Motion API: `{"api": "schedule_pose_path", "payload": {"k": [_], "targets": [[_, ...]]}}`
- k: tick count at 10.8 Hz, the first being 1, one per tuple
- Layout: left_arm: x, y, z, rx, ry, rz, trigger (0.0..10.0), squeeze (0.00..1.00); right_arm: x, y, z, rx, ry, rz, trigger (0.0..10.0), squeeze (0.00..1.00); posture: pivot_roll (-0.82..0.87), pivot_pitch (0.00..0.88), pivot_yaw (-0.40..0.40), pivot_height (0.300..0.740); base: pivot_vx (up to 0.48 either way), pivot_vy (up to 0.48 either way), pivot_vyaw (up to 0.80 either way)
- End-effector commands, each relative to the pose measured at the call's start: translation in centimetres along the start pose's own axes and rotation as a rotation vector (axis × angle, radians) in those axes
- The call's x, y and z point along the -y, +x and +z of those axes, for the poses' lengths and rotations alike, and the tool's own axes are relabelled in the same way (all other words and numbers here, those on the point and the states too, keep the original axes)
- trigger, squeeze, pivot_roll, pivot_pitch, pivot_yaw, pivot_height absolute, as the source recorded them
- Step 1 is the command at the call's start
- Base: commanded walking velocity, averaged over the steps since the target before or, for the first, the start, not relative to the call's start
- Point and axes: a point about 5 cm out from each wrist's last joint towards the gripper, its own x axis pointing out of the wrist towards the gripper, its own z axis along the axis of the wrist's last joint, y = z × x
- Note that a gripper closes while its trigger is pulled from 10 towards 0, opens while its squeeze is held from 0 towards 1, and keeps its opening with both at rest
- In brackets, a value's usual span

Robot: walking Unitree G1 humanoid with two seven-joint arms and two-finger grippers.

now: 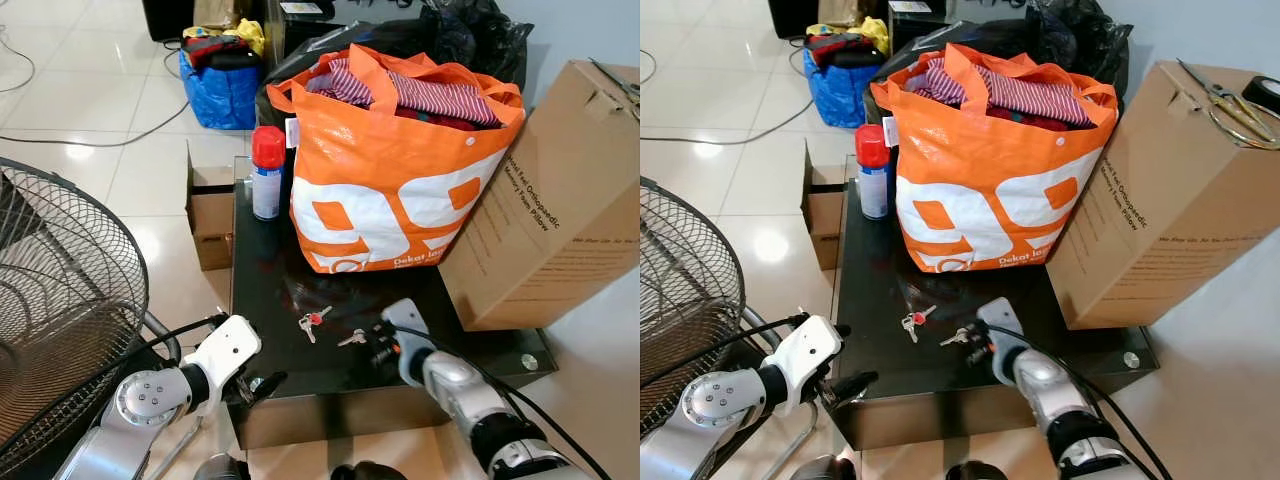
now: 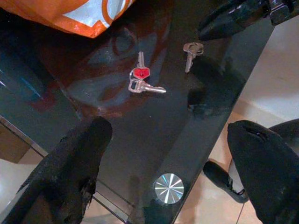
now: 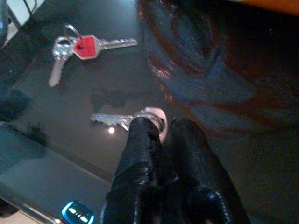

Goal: Hang keys on a hook

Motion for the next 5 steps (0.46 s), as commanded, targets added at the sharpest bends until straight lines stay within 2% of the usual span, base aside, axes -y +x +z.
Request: {"api": "schedule_pose_path", "payload": {"k": [1,3,5], "targets": [[0.3,0.1,-0.1,-0.004,0.002,-0.011,10.0,0.00,0.0,0.1,0.1,-0.003,-0.009,-0.009,10.0,1.00,-0.01,0.101,-0.139,0.740,0.000,0.000,0.00],[0.3,-0.1,-0.1,-0.009,0.007,-0.019,10.0,0.00,-1.1,0.9,0.3,-0.033,-0.022,-0.023,10.0,1.00,0.00,0.119,-0.133,0.740,0.000,0.000,0.00],[0.4,-0.5,-0.2,-0.015,0.008,-0.023,10.0,0.00,-1.5,1.2,0.5,-0.042,-0.004,-0.038,10.0,1.00,0.00,0.128,-0.131,0.740,0.000,0.000,0.00]]}}
